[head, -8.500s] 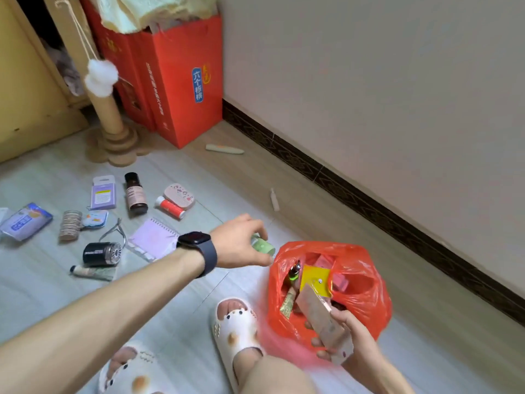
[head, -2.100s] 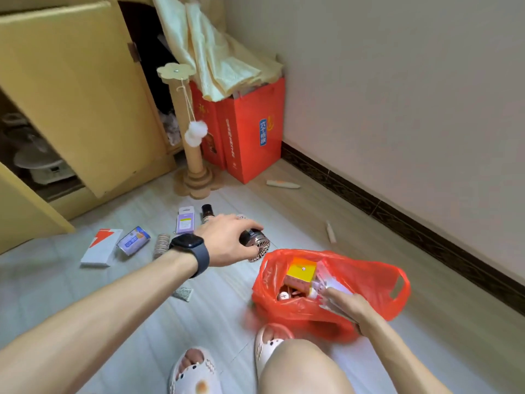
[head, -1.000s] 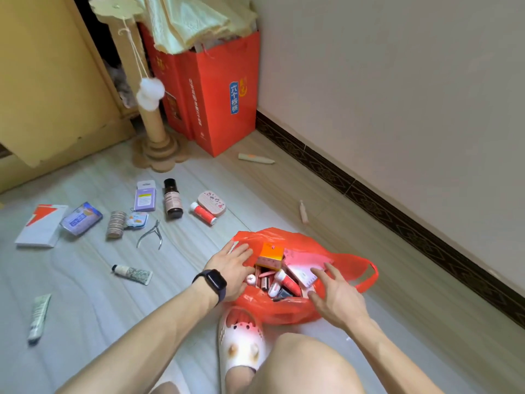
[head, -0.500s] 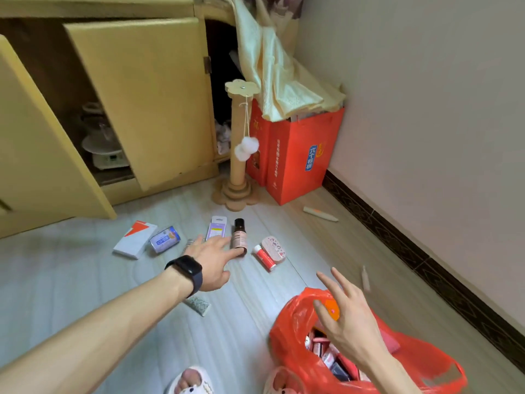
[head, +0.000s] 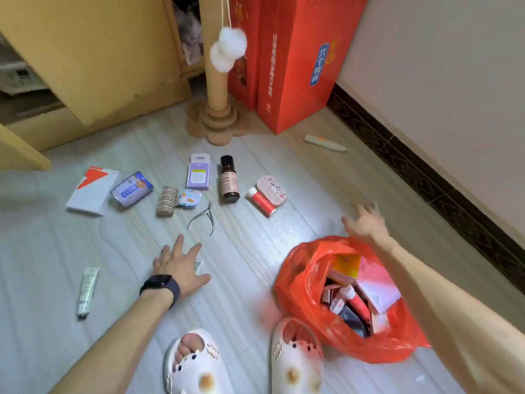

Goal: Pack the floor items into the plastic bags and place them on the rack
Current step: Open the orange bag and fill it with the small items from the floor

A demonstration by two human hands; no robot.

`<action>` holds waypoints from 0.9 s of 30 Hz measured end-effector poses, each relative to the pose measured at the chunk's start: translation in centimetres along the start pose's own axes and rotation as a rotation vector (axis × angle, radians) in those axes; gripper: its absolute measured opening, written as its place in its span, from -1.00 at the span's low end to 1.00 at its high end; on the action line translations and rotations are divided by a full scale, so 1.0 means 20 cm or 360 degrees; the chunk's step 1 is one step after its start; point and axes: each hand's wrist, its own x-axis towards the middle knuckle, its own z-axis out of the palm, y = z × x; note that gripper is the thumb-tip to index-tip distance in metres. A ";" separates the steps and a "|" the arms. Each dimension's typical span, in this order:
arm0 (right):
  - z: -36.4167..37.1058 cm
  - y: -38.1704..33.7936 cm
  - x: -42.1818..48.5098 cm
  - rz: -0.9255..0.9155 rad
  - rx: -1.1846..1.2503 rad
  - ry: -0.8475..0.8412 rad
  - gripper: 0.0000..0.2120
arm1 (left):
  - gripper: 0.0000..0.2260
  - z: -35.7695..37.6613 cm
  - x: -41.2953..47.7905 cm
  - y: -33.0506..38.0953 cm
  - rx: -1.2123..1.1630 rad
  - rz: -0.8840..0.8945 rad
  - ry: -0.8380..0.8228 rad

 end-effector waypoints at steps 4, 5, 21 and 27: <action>0.15 0.14 0.15 0.0241 -0.0033 -0.0122 -0.40 | -0.20 0.14 0.13 0.01 -0.0072 -0.0032 0.0044; 0.18 0.17 0.18 0.0277 -0.0038 -0.0140 -0.40 | -0.22 0.18 0.17 0.01 -0.0147 -0.0027 0.0064; 0.34 0.22 0.17 0.0220 0.0317 0.0075 -0.75 | -0.51 0.35 0.15 0.17 -0.0010 0.0379 0.0109; 0.09 0.05 -0.21 0.0013 0.1057 0.0372 -0.91 | -0.82 0.28 0.02 0.18 -0.0135 0.0317 0.0033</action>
